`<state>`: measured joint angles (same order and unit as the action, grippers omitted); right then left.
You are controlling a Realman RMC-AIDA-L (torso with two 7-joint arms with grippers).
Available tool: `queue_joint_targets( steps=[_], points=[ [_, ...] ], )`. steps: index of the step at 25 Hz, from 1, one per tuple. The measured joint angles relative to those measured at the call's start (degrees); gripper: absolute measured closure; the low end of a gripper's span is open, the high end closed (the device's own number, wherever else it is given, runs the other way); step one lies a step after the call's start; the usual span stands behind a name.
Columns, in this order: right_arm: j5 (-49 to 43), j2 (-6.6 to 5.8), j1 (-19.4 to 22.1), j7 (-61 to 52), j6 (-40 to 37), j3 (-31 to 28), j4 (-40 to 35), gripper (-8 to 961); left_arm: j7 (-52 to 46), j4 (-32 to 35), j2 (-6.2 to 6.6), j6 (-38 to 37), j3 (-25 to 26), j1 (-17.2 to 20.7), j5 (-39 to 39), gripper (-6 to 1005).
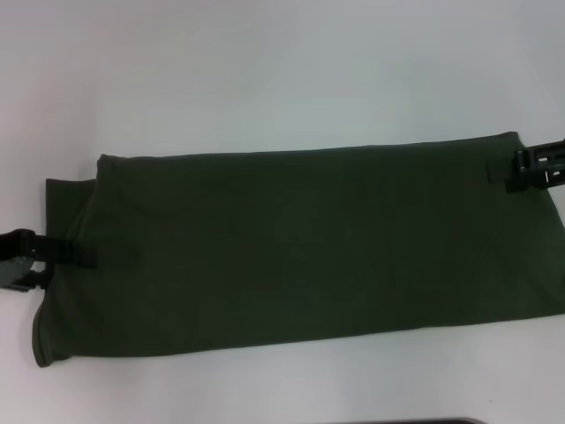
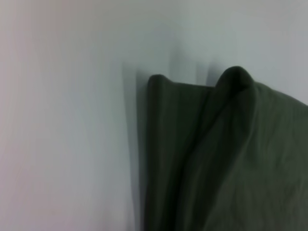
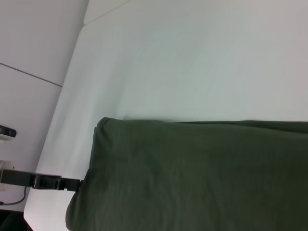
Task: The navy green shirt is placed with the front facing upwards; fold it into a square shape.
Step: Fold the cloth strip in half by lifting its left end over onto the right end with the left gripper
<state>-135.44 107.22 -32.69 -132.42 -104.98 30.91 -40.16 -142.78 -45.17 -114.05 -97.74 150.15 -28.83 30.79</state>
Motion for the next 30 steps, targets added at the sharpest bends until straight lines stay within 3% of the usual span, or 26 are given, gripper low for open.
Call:
queue_joint_targets(
  steps=[10,19,30],
  points=[
    [0.0,-0.09,0.0,-0.5,-0.3,0.0,0.0,93,-0.9,-8.0,0.51,-8.2,3.9,0.2,0.5,157],
    [0.0,-0.24,-0.1,-0.8,-0.2,0.0,0.0,94,2.1,-3.7,-1.03,-11.8,3.2,1.2,0.3,158],
    [0.0,-0.45,-0.1,-0.8,0.1,0.0,0.0,97,2.2,-0.5,-0.02,-8.9,1.6,2.4,-1.7,157]
  ],
)
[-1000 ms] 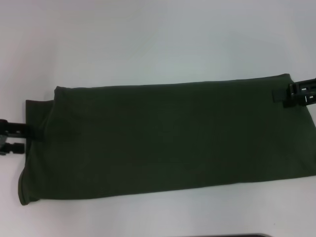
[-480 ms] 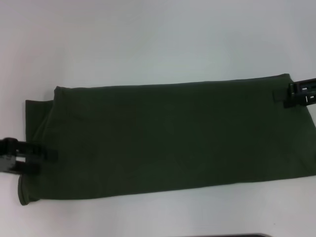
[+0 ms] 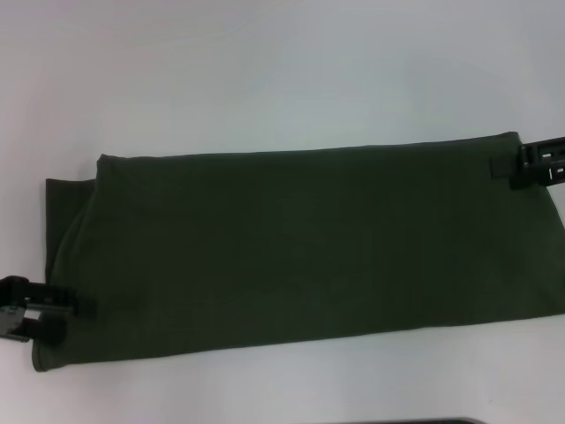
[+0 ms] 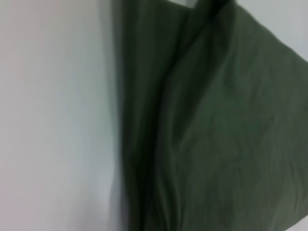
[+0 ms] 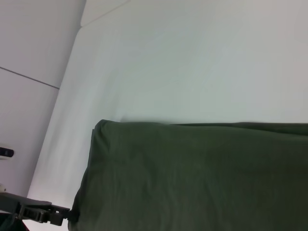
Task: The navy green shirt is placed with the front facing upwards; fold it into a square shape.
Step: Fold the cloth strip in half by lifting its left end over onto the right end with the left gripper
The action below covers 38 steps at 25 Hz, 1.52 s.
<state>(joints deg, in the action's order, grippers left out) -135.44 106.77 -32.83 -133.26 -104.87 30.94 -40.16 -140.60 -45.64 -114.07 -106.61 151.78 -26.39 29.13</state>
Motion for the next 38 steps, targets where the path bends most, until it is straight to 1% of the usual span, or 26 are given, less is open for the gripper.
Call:
queue_joint_targets(
  steps=[2,12,14,18,21,24,29,34,38],
  points=[
    [0.0,0.0,0.0,0.0,0.0,0.0,0.0,97,0.0,0.6,0.24,0.5,0.0,0.0,-0.7,157],
    [0.0,-0.08,0.1,-0.3,0.0,0.0,0.0,99,0.4,0.7,0.14,0.9,0.3,0.0,-2.2,158],
    [0.0,-0.09,0.1,-0.3,-0.1,0.0,0.0,99,0.7,0.4,0.39,-0.2,0.9,-0.1,-1.7,158],
    [0.0,-0.18,-0.1,-0.4,-0.2,0.0,0.0,100,1.5,-1.3,1.68,-5.4,4.1,-0.5,2.8,158],
    [0.0,-0.18,-0.2,-0.4,-0.2,0.0,0.0,101,0.2,-2.1,2.0,-5.9,4.2,-1.1,4.4,158],
    [0.0,-0.14,-0.2,-0.4,-0.1,0.1,0.0,101,-0.6,-1.7,1.82,-4.3,4.2,-2.4,4.4,158],
    [0.0,-0.11,-0.1,-0.4,0.0,0.2,0.0,102,-2.9,-0.8,0.84,0.3,1.7,-4.8,3.2,158],
    [0.0,-0.08,0.3,-0.4,0.0,0.2,0.0,103,-5.0,-0.3,0.53,2.9,-1.0,-5.4,3.2,158],
    [0.0,-0.08,0.3,-0.4,0.0,0.2,0.1,104,-6.2,-0.4,0.56,4.8,-1.5,-5.3,3.1,159]
  ],
)
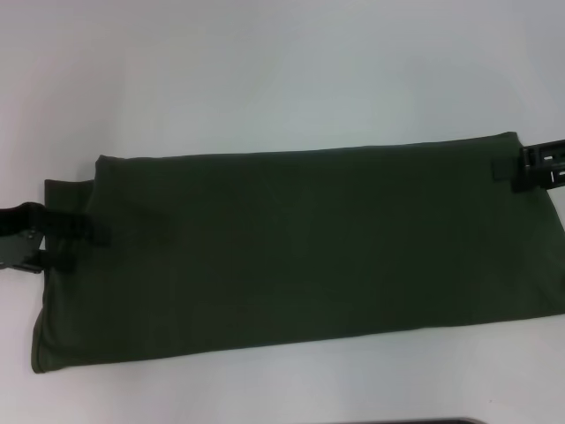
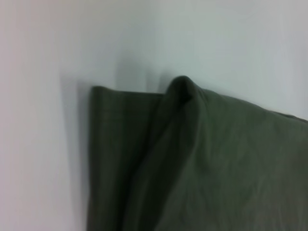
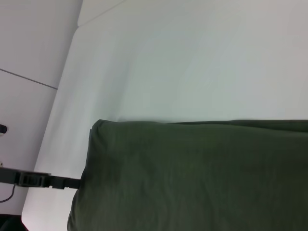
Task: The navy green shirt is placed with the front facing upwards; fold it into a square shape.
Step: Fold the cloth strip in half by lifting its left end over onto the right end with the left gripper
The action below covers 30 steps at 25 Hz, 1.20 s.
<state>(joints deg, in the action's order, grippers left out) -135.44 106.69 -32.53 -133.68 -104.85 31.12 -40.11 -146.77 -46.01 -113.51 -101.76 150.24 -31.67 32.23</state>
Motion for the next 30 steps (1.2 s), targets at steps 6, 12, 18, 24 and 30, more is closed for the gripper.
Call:
queue_joint_targets(
  steps=[6,12,18,24,30],
  points=[
    [0.0,0.0,-0.1,0.0,0.0,0.0,0.0,105,-0.3,0.3,0.01,1.6,-0.7,-0.1,-1.9,159],
    [0.0,0.03,-0.2,-0.1,-0.1,0.0,0.0,107,-0.7,0.3,-0.04,2.7,-0.7,-0.2,-2.4,159],
    [0.0,0.0,-0.3,-0.1,-0.2,0.0,0.0,108,-1.3,0.3,-0.04,4.0,-1.5,-0.2,-2.9,159],
    [0.0,0.0,-0.3,-0.2,-0.2,0.0,0.0,109,-1.7,0.3,-0.04,4.3,-2.2,-0.3,-3.0,159],
    [0.0,-0.03,-0.1,-0.2,-0.2,0.0,0.0,110,-1.7,0.3,-0.04,4.1,-2.9,-0.3,-3.0,159]
  ],
)
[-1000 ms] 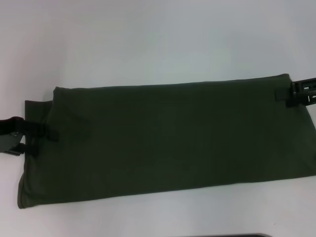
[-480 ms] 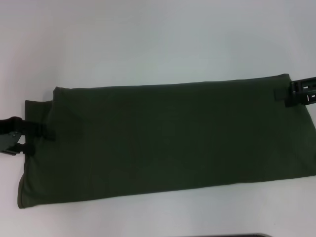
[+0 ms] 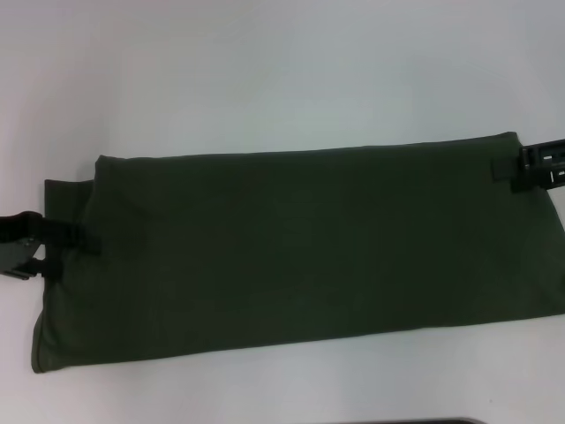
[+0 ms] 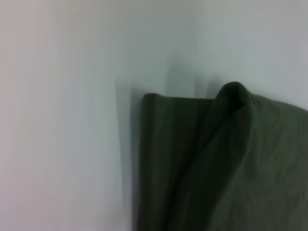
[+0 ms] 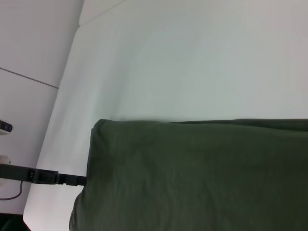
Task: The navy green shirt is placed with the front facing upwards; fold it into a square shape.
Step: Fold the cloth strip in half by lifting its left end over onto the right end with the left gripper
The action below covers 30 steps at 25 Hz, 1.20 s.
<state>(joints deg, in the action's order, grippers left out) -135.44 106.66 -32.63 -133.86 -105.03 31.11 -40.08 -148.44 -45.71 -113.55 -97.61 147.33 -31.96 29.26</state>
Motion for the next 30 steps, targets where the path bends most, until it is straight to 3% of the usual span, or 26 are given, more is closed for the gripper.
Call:
queue_joint_targets(
  steps=[13,30],
  points=[
    [0.0,-0.06,0.1,0.0,0.1,0.0,0.0,113,-1.3,-2.0,1.95,-0.9,0.2,0.0,0.0,158],
    [0.0,-0.23,-0.1,0.0,0.3,0.0,0.0,116,-1.9,-1.5,1.35,0.2,0.0,0.2,-1.6,159]
  ],
)
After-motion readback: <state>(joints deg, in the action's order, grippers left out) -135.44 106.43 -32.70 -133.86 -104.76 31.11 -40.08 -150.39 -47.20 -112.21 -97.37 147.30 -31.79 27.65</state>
